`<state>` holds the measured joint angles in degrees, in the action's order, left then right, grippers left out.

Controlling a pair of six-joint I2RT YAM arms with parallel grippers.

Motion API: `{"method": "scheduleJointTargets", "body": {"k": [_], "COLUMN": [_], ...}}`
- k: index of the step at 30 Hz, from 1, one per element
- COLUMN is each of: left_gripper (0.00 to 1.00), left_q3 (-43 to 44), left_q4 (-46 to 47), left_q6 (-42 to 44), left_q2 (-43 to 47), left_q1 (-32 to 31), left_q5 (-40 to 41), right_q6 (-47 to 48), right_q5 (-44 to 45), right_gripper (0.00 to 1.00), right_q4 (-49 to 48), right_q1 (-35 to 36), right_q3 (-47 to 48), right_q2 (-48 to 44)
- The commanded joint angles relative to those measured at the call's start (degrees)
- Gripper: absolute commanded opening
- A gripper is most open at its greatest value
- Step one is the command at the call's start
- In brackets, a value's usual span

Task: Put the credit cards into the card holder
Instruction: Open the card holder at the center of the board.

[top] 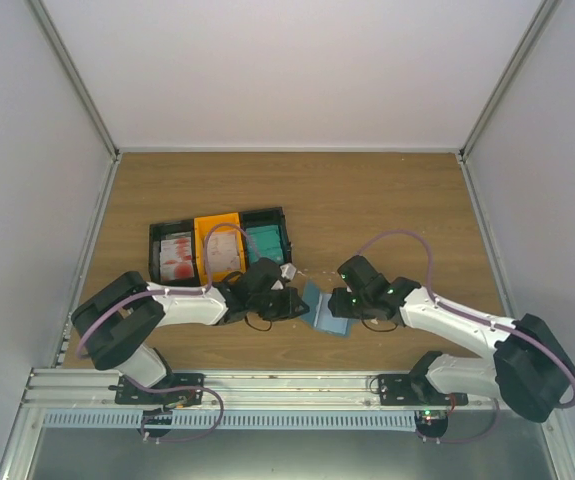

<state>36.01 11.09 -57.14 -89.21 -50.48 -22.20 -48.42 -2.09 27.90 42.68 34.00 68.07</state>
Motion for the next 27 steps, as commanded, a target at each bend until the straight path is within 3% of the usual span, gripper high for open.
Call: {"method": "scheduleJointTargets", "body": {"k": [1,17,27], "left_gripper": [0.00,0.00,0.00], "left_q3": [-1.79,-2.50,-2.20], "left_q4": [3.24,2.34,1.28], "left_q6": [-0.43,0.45,1.29], "left_q2": [-0.17,-0.73,-1.38], "left_q1": [-0.63,-0.85,-0.85], "left_q5": [1.80,3.06,3.53], "right_q6": [-1.60,-3.43,-5.69], "right_q5": [-0.53,0.84,-5.91], "right_gripper": [0.42,0.43,0.43], "right_q4": [-1.84,-2.58,-13.23], "right_q1": [-0.41,0.30,0.39], "right_q3": [-1.75,-3.62,-7.81], "right_q2": [1.40,2.67,3.93]}}
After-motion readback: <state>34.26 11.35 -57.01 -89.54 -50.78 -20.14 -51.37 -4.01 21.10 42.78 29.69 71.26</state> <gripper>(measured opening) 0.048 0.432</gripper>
